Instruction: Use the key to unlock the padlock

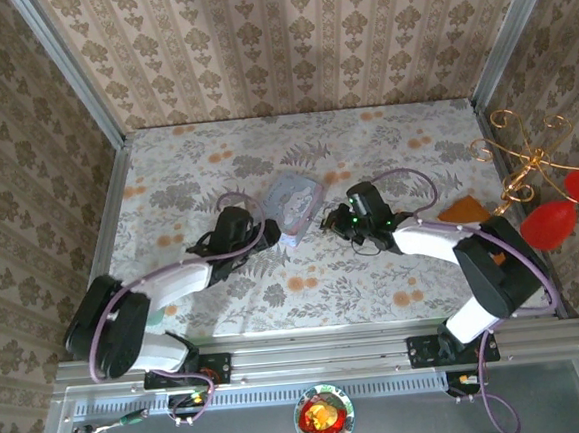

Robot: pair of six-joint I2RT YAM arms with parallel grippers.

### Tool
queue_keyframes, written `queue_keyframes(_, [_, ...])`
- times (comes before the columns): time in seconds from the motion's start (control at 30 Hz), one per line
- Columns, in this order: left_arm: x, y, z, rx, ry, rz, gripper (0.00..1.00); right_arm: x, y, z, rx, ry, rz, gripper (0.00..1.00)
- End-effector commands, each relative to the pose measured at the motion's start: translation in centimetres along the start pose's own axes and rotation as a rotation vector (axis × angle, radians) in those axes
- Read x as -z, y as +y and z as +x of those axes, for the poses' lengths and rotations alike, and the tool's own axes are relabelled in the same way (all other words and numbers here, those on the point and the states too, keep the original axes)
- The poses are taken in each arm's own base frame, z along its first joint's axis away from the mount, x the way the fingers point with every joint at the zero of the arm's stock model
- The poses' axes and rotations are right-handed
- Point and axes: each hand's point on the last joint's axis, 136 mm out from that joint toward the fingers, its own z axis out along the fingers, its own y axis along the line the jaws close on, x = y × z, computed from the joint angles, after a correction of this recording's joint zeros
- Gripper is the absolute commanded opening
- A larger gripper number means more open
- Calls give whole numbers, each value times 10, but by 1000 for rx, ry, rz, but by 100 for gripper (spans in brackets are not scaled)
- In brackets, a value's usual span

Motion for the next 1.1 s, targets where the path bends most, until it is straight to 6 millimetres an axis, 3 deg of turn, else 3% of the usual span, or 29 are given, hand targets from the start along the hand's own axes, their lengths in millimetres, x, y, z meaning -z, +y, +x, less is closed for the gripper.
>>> queue_keyframes(0.0, [30,18,-8,-64,-57,-64,71,27,-16,-2,159,-17,99,5])
queue_keyframes(0.17, [59,35,-16,-161,-76,-92,75,58,-23,-2,307,-32,160,5])
queue_keyframes(0.4, [89,73,-13,-173,-128,-153,77,72,-27,13,432,50,170,5])
queue_keyframes(0.77, [114,77,-19,-244,-259,-115,79,57,-70,43,477,203,255,9])
queue_keyframes(1.07, [117,84,-25,-232,-286,-155,80,56,-94,39,496,215,358,27])
